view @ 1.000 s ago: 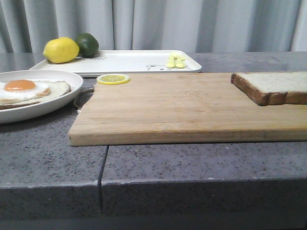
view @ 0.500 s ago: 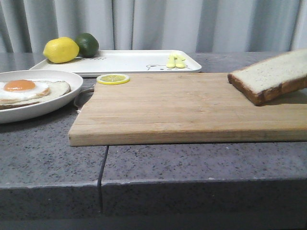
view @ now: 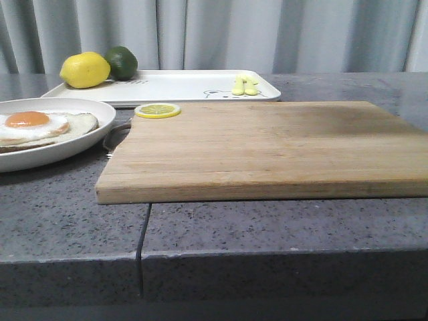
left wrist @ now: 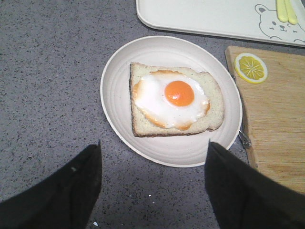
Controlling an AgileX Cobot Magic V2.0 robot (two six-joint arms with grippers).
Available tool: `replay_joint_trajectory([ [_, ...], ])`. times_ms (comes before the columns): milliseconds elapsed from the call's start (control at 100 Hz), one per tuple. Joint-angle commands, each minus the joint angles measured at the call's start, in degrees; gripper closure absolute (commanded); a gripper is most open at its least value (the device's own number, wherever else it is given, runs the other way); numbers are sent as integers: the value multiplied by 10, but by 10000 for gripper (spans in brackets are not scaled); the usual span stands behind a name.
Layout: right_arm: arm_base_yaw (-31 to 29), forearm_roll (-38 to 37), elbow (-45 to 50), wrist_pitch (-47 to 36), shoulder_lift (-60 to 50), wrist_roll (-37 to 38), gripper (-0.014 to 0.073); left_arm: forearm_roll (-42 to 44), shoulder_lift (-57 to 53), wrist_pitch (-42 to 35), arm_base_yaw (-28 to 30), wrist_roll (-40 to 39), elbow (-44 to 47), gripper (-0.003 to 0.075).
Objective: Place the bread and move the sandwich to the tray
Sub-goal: 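Grasp the bread slice with the right gripper and lift it, then carry the bread over the egg toast and lower it on top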
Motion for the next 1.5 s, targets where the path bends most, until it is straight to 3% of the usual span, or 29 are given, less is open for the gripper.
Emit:
replay_joint_trajectory([
  [0, 63, 70, -20, -51, -14, 0, 704, -12, 2, -30, -2, 1, -20, 293],
  [330, 294, 134, -32, -272, 8, -19, 704, -12, 2, -30, -2, 1, -20, 293],
  [570, 415, 134, -112, -329, 99, -19, 704, -12, 2, -30, -2, 1, -20, 293],
  [990, 528, 134, -251, -400, 264, -8, 704, -12, 2, -30, -2, 1, -20, 293],
  [1490, 563, 134, -317, -411, 361, 15, 704, -12, 2, -31, -2, 1, -20, 293],
])
